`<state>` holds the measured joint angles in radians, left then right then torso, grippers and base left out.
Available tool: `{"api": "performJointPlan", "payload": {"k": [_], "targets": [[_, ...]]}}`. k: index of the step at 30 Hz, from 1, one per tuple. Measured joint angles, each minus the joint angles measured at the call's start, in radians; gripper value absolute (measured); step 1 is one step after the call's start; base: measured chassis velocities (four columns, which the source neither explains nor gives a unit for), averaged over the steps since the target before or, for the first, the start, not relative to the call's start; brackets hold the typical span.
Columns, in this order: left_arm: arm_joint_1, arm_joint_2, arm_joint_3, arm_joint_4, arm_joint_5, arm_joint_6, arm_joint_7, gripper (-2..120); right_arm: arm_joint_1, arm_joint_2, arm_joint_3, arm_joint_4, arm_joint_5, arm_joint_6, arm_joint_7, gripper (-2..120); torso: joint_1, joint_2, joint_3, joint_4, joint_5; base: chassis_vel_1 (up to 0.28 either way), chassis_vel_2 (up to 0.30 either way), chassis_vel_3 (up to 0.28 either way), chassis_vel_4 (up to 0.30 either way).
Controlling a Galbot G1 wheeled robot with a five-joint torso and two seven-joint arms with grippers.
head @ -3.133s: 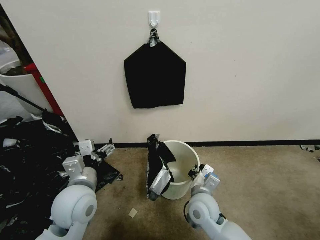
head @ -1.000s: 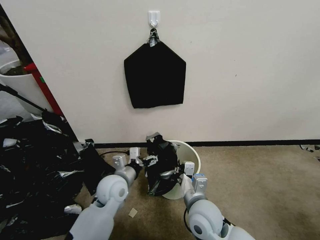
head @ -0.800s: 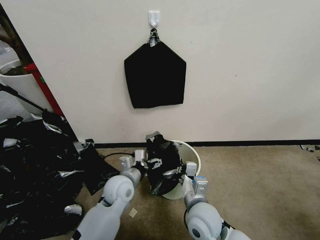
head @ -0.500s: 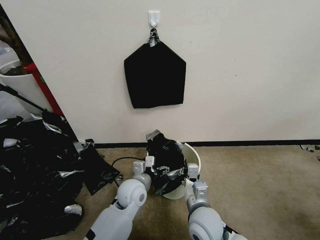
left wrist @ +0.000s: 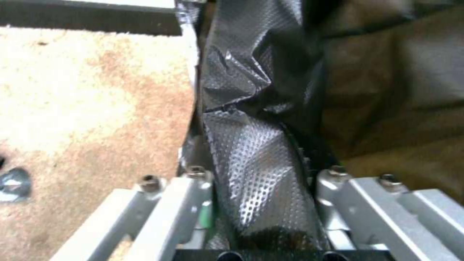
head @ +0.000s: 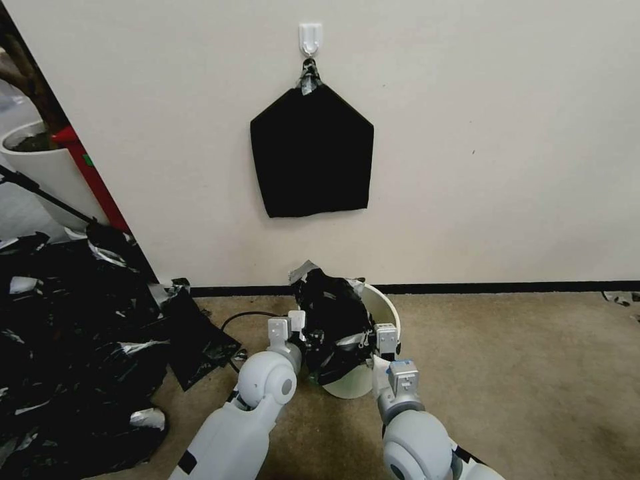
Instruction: Place a trash bag onto the trash bin.
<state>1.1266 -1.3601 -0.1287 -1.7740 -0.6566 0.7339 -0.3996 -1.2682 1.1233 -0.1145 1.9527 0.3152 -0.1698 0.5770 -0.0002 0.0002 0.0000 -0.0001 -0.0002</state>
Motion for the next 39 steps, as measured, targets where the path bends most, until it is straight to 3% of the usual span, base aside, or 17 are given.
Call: {"api": "performJointPlan", "payload": {"k": [3,7,14,19,26,28,39], "targets": [[0.002,0.015,-0.024,-0.005,-0.03,0.008,0.018,12,-0.003,-0.011,0.011,0.009,-0.018,0.013,-0.037,0,0.0,0.0,0.0,-0.0002,-0.0002,0.0,0.0,0.0,0.0],[0.006,0.028,-0.042,-0.013,-0.041,0.012,0.056,3,-0.004,-0.021,0.021,0.025,-0.016,0.018,-0.055,0,0.0,0.0,0.0,-0.0005,-0.0006,0.0,0.0,0.0,0.0],[0.01,0.052,-0.086,-0.043,-0.031,-0.021,0.113,3,-0.004,-0.04,0.045,0.066,0.016,0.052,-0.085,0,0.0,0.0,0.0,-0.0001,-0.0001,0.0,0.0,0.0,0.0],[0.02,0.081,-0.114,-0.091,0.015,-0.036,0.196,3,0.006,-0.053,0.074,0.085,0.062,0.073,-0.108,0,0.0,0.0,0.0,-0.0001,0.0001,0.0,0.0,0.0,0.0],[0.033,0.111,-0.152,-0.135,0.117,-0.053,0.324,3,0.035,-0.075,0.116,0.074,0.205,0.014,-0.085,0,0.0,0.0,0.0,0.0,0.0002,0.0,0.0,0.0,0.0],[0.036,0.125,-0.159,-0.14,0.175,-0.087,0.361,3,0.041,-0.093,0.134,0.071,0.247,-0.01,-0.078,0,0.0,0.0,0.0,0.0001,0.0003,0.0,0.0,0.0,0.0],[0.041,0.143,-0.194,-0.171,0.22,-0.103,0.5,3,0.046,-0.153,0.175,0.069,0.379,-0.142,-0.058,0,0.0,0.0,0.0,0.0,0.0002,0.0,0.0,0.0,0.0]]}}
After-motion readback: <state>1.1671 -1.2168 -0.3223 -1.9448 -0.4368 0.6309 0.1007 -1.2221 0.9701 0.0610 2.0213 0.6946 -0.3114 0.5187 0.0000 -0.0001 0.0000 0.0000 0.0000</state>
